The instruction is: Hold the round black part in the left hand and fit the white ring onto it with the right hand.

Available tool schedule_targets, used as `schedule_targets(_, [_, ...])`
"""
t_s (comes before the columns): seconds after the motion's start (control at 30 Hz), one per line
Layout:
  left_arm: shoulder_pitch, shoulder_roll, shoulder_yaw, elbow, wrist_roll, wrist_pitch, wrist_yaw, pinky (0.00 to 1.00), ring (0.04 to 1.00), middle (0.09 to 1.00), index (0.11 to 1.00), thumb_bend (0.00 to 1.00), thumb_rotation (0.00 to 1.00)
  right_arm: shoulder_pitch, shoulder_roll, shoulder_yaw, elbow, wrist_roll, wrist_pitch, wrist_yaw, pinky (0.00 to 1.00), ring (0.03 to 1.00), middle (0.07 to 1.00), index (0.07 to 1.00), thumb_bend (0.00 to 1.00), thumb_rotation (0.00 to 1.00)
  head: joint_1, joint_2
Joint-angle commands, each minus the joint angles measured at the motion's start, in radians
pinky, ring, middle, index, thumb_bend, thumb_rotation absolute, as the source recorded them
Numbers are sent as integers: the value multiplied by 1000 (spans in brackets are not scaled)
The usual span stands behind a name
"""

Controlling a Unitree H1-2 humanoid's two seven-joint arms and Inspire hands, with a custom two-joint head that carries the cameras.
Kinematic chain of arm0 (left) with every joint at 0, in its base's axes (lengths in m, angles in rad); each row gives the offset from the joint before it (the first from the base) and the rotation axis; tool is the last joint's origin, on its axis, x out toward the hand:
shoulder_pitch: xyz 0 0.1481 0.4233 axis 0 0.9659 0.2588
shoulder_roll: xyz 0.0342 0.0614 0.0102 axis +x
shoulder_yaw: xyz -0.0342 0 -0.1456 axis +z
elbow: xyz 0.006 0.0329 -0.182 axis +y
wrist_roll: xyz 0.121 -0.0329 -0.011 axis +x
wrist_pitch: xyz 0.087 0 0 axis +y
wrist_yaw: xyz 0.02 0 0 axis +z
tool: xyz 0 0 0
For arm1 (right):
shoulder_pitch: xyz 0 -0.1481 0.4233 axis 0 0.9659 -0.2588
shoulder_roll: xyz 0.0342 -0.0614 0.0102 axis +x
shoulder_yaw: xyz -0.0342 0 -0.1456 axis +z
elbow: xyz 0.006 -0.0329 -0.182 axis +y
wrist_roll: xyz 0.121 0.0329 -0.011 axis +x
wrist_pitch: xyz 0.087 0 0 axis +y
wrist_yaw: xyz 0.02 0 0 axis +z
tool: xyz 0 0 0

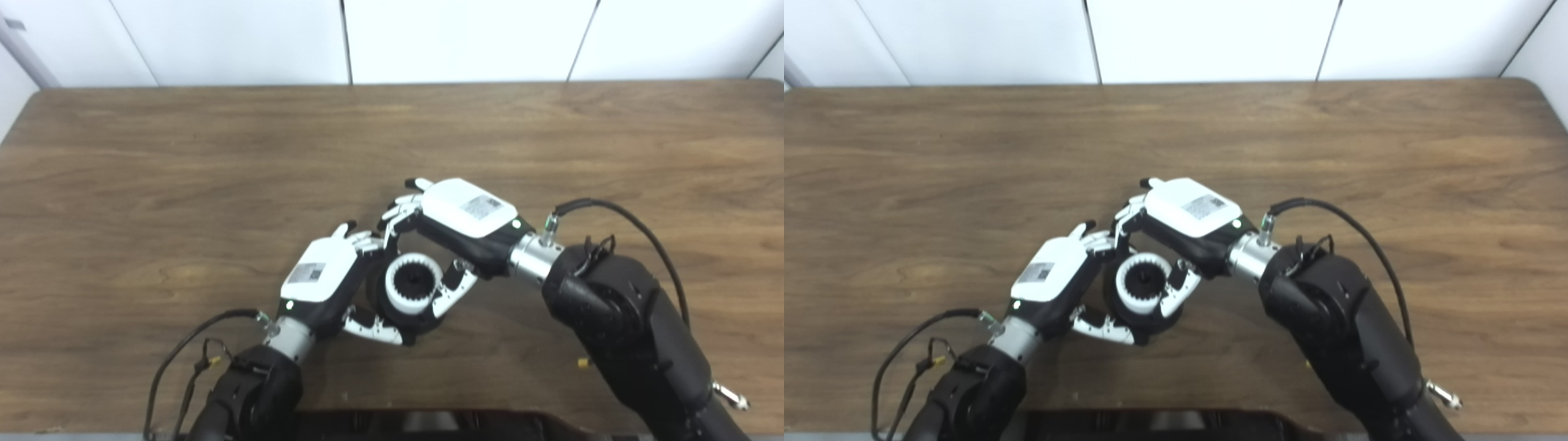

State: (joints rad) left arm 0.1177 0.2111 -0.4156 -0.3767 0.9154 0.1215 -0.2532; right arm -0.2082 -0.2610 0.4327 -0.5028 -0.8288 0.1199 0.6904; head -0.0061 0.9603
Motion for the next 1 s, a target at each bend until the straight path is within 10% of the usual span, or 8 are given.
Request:
schedule_targets(0.0, [3,-1,-11,-16,13,-2,-26,1000,877,780,482,526,57,-9,-27,-14,42,-19,-11,-20,1000,871,791,483,526,139,0,1])
schedule_targets(0.23, [2,-3,-11,-20,23,10,-40,1000,886,779,482,526,56,-5,-41,-33,75,1,-10,-41,1000,865,786,492,524,152,0,1])
schedule_targets(0.3, [1,-4,-10,-16,22,9,-39,1000,885,776,482,526,56,-8,-43,-35,73,4,-4,-36,1000,867,793,614,852,293,-2,0])
schedule_targets(0.4, [1,-5,-10,-10,22,7,-34,1000,881,776,482,526,57,-20,-48,-37,59,1,9,-16,1000,900,838,716,983,422,-1,-4])
schedule_targets(0.97, [-2,-1,-6,10,17,-6,-20,1000,873,771,482,526,56,-159,-64,-83,-153,49,174,215,1000,1000,987,922,1000,475,0,-12])
